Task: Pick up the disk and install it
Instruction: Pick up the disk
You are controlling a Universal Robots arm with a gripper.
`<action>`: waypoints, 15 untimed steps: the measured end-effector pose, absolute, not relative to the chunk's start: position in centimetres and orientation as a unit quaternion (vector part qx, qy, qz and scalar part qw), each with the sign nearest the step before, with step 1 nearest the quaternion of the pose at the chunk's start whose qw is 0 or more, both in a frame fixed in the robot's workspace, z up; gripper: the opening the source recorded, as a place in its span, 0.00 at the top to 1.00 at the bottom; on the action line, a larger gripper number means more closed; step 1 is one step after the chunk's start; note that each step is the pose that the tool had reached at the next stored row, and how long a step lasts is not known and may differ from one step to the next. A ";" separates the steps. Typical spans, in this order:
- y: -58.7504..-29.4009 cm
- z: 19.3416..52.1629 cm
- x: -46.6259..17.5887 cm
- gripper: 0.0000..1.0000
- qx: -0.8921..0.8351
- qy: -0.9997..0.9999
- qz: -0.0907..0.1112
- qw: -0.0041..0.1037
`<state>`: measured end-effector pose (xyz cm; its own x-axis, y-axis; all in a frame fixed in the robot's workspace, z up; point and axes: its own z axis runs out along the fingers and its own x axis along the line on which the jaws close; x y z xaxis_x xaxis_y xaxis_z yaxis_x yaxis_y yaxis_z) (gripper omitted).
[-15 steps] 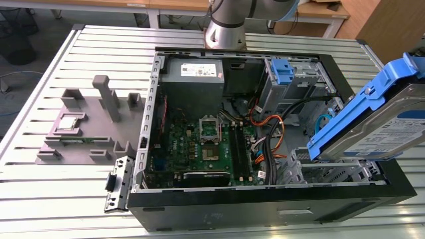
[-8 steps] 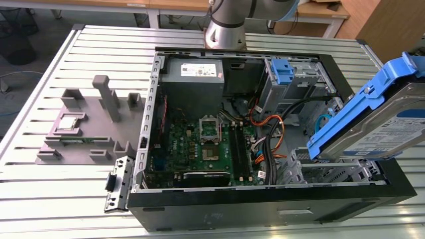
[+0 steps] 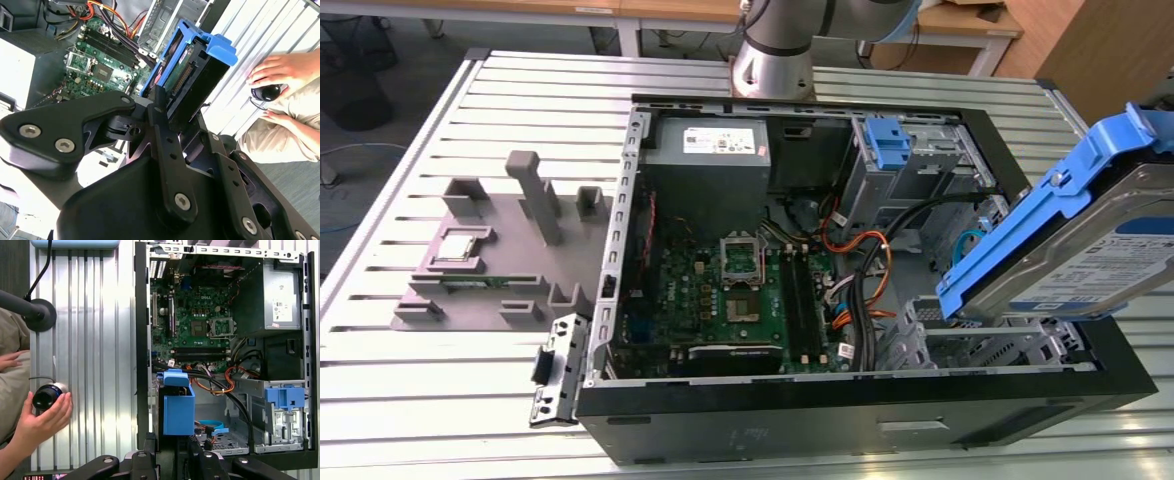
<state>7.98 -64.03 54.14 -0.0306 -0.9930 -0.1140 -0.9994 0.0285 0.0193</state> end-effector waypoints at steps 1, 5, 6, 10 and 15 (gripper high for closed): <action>-64.0 54.1 8.0 0.65 -0.695 0.716 0.047 0.034; -63.8 54.1 8.0 0.65 -0.695 0.716 0.047 0.034; -63.8 54.1 8.0 0.65 -0.695 0.716 0.047 0.034; -63.5 54.1 8.0 0.65 -0.695 0.716 0.047 0.035; -63.5 54.1 8.0 0.65 -0.695 0.716 0.047 0.035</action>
